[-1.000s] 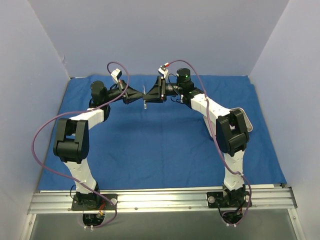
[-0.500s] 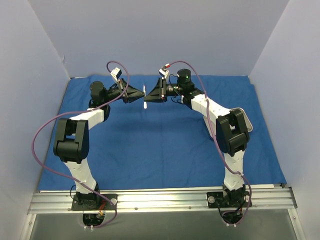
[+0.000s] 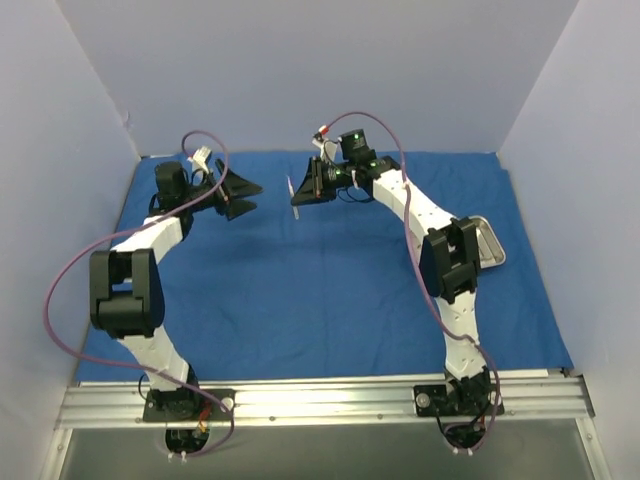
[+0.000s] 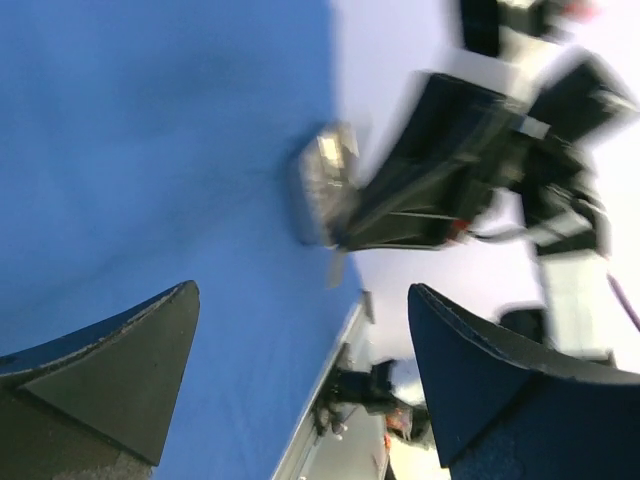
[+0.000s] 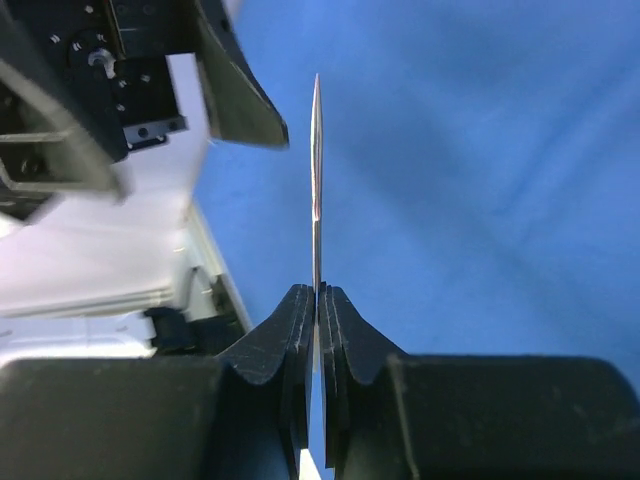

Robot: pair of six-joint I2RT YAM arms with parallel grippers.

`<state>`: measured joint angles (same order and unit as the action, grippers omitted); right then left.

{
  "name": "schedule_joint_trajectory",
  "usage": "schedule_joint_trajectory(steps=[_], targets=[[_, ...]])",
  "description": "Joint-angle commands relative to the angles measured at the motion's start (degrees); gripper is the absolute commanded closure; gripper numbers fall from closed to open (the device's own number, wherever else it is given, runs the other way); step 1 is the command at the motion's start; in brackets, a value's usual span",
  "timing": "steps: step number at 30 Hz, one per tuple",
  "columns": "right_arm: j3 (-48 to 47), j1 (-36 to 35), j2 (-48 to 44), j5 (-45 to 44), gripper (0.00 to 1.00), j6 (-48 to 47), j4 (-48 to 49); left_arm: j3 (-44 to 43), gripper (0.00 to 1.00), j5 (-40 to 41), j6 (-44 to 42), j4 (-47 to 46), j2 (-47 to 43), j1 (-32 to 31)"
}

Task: Open and lay out the surgical kit
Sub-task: Adjust the medical item in the surgical kit.

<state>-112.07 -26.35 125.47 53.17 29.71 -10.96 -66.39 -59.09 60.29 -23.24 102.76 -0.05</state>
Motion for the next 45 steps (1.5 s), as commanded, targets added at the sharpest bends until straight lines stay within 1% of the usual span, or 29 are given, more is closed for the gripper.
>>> schedule_joint_trajectory(steps=[1,2,3,4,5,6,7,8,9,10,11,12,15,18,21,24,25,26,28,29,30,31,34,38,45], targets=[[-5.87,-0.63,1.0,-7.71,1.0,-8.26,-10.39,-8.21,0.06,9.49,-26.06,39.53,-4.23,1.81],[-6.49,-1.07,1.79,-9.64,1.0,-9.66,-12.92,-9.97,0.06,16.65,-31.76,44.38,-4.41,1.73],[-9.36,-1.42,2.49,-12.01,1.0,-11.07,-15.12,-12.94,0.06,21.95,-33.12,53.82,-4.58,1.81],[-11.22,-1.86,4.41,-14.21,1.0,-12.73,-17.4,-14.28,0.06,27.31,-34.09,58.01,-4.5,1.73],[-13.15,-3.0,5.3,-20.06,1.0,-15.19,-21.86,-15.77,0.06,37.54,-35.93,61.79,-4.15,1.9],[-14.74,-3.53,6.09,-22.9,1.0,-16.17,-23.21,-17.27,0.06,42.08,-36.64,68.35,-3.8,2.07],[-16.23,-4.23,6.97,-25.63,1.0,-16.96,-24.01,-19.8,0.06,46.13,-37.26,71.38,-3.71,2.08],[-16.94,-5.98,7.33,-32.01,1.0,-18.45,-25.24,-20.61,0.06,53.3,-37.61,73.58,-3.97,2.34],[-17.65,-6.87,7.77,-34.68,1.0,-19.33,-25.68,-20.97,0.06,56.51,-37.53,76.22,-4.49,2.34],[-19.66,-8.01,9.34,-37.58,1.0,-20.13,-26.47,-20.8,0.06,58.46,-37.44,76.59,-5.19,2.43],[-20.72,-9.06,10.05,-44.14,1.0,-20.74,-27.79,-20.36,0.06,59.61,-37.7,76.68,-6.68,2.51],[-21.34,-10.72,10.67,-45.85,1.0,-21.71,-27.97,-20.01,0.06,61.53,-37.62,76.86,-7.39,2.6],[-23.27,-13.02,12.6,-52.96,1.0,-23.03,-27.89,-18.78,0.06,62.26,-37.35,77.82,-8.28,2.69],[-25.38,-13.73,14.62,-58.42,1.0,-23.47,-28.15,-17.46,0.06,62.17,-37.53,79.23,-8.19,2.87],[-26.79,-13.99,16.21,-60.55,1.0,-23.65,-28.24,-15.1,0.06,61.03,-37.44,78.53,-9.68,2.96],[-27.24,-14.61,16.56,-59.58,1.0,-23.21,-28.15,-12.72,0.06,53.76,-38.23,74.76,-10.74,2.87],[-26.8,-15.13,16.3,-58.02,1.0,-23.3,-27.89,-12.36,0.06,50.25,-38.32,73.88,-10.83,2.61],[-26.45,-15.31,16.12,-56.61,1.0,-23.3,-27.71,-11.92,0.06,48.56,-37.8,72.13,-11.17,2.6],[-24.69,-15.75,15.34,-54.67,1.0,-23.39,-27.1,-11.13,0.01,44.08,-38.06,70.1,-11.44,2.69],[-24.43,-16.27,15.33,-55.36,1.0,-23.73,-27.1,-11.22,0.01,43.19,-37.36,69.74,-11.53,2.52],[-24.16,-16.28,15.42,-55.45,1.0,-23.91,-27.1,-11.39,0.07,43.18,-37.09,69.74,-11.44,2.52],[-24.25,-16.37,15.77,-55.54,1.0,-24.0,-27.1,-11.91,0.07,43.36,-36.92,69.83,-11.36,2.52],[-25.73,-16.37,17.08,-56.94,1.0,-24.18,-27.18,-13.23,0.08,44.23,-36.65,72.02,-10.56,2.69],[-27.06,-16.89,18.58,-58.87,1.0,-24.62,-27.45,-12.19,0.08,44.41,-35.95,72.38,-11.7,2.69],[-25.13,-18.3,19.37,-62.74,1.0,-25.41,-28.15,-10.6,0.08,44.85,-36.21,72.73,-12.41,2.95]])
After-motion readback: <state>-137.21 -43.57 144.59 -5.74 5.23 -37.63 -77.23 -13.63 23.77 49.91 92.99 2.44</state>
